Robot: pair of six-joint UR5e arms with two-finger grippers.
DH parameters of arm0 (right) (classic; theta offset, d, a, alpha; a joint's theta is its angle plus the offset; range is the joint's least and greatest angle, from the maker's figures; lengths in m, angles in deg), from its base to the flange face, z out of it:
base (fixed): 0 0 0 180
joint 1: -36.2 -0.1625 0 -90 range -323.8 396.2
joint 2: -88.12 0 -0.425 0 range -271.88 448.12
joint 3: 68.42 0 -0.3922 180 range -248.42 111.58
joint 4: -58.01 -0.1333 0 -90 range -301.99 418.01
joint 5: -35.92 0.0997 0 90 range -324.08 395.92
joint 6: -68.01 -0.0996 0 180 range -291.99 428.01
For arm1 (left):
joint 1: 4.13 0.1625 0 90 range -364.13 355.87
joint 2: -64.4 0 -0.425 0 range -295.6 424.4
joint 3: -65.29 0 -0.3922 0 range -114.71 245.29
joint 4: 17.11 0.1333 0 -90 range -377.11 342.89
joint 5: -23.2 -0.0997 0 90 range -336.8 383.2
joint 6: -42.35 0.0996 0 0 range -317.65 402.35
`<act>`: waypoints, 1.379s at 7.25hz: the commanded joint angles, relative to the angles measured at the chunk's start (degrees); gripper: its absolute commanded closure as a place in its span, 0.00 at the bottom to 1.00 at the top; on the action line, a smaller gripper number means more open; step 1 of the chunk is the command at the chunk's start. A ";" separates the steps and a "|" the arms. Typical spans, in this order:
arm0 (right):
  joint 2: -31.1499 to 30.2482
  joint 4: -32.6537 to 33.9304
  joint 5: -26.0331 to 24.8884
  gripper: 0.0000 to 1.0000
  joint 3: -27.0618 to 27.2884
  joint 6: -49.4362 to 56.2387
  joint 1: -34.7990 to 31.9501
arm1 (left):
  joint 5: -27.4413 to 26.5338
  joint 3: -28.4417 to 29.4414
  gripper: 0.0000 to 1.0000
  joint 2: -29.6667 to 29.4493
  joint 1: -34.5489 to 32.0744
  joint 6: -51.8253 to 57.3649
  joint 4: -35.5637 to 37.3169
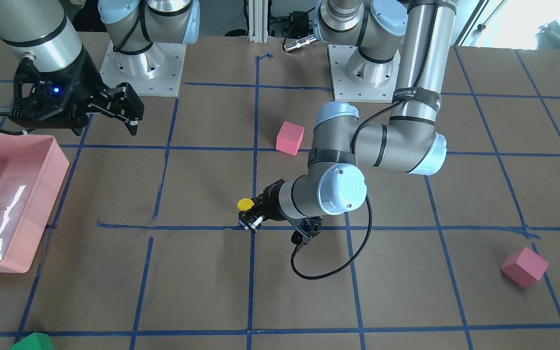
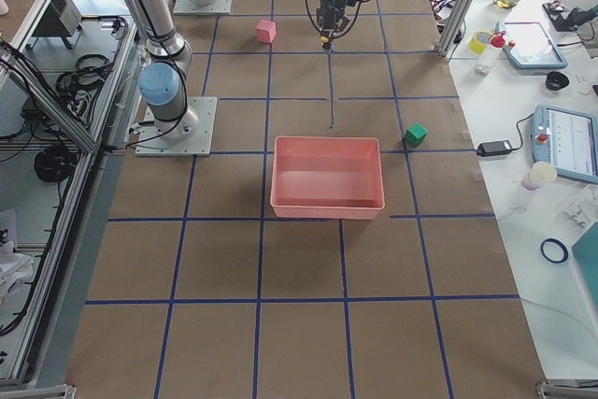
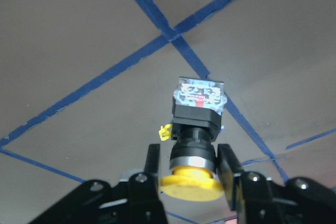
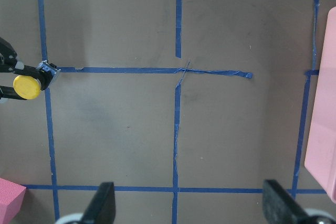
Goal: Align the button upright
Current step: 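Lift and rotate the switch with the left gripper, cap pointing up, then set the switch upright on the table and open the left gripper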
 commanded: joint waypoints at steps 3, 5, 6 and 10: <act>-0.01 -0.01 0.00 0.00 0.06 0.00 0.00 | 3.40 -0.28 0.94 -0.88 1.27 1.21 -1.47; -0.01 -0.01 0.00 0.00 0.06 -0.09 0.00 | 3.33 -0.46 0.45 -1.06 1.27 1.64 -1.21; -0.01 -0.01 0.00 0.00 0.06 0.00 0.00 | 3.07 -0.46 0.38 -1.06 1.27 1.73 -1.21; -0.01 0.43 0.18 0.00 0.06 0.35 0.09 | 0.63 1.98 0.23 3.75 1.97 1.91 -1.82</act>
